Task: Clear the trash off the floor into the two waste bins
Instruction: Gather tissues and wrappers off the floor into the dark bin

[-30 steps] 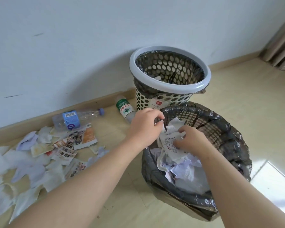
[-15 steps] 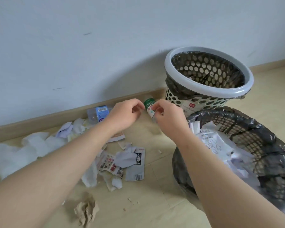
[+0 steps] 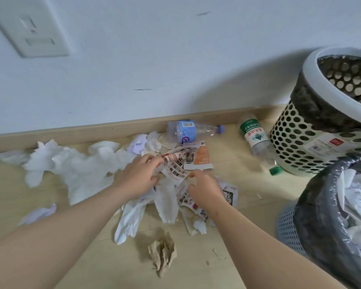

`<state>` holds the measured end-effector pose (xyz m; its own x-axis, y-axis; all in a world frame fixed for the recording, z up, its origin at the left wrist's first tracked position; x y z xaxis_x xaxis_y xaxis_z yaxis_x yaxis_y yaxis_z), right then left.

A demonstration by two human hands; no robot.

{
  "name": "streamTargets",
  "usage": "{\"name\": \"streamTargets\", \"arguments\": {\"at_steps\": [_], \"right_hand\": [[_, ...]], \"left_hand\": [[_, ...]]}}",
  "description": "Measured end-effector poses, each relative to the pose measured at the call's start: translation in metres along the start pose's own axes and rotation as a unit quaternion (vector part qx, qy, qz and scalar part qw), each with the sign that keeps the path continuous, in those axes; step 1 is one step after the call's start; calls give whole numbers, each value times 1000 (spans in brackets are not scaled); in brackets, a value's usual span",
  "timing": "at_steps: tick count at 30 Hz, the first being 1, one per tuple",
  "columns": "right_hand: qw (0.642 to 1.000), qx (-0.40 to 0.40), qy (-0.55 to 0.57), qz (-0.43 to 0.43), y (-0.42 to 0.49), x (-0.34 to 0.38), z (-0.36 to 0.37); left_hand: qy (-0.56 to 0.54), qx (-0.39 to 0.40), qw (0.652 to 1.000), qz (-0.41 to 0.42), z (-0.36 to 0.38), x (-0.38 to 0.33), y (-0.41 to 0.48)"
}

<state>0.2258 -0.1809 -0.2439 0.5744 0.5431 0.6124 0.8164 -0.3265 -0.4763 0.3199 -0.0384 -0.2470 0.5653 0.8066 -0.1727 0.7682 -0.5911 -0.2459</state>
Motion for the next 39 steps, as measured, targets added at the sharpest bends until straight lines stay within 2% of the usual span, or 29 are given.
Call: {"name": "streamTargets", "arguments": {"at_steps": [3, 7, 10, 15, 24, 30, 34, 37, 39], "right_hand": [[996, 4, -84, -39, 7, 11, 18], [985, 0, -148, -92, 13, 29, 38], [983, 6, -161, -82, 25, 35, 51], [980, 38, -190, -36, 29, 8, 59], [962, 13, -253, -106, 12, -6, 59], [953, 35, -271, -133, 4, -11, 66], [950, 46, -279, -130, 0, -13, 65], [957, 39, -258, -125, -6, -17, 65], [972, 31, -202, -119, -10, -20, 66]], "left_hand": [[40, 28, 997, 55, 26, 1, -8], [40, 83, 995, 46, 51, 11, -14], [58, 96, 992, 56, 57, 23, -16], [85, 73, 993, 41, 59, 27, -16], [118, 15, 992, -37, 44, 12, -10], [65, -18, 998, 6, 41, 3, -15], [24, -6, 999, 24, 37, -3, -18], [-33, 19, 999, -1, 37, -4, -17], [-67, 27, 997, -18, 37, -7, -18]]}}
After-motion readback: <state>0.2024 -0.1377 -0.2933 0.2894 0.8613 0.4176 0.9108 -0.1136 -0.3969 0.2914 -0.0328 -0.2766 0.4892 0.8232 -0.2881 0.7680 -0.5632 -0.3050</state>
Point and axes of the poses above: each hand's wrist, its own y-axis towards the middle knuckle, its own z-axis out of the palm, x = y × z, the point moved 6 cm from there along y, towards the middle knuckle, and after that the axes turned 9 degrees about y, right-handed, at the moved point
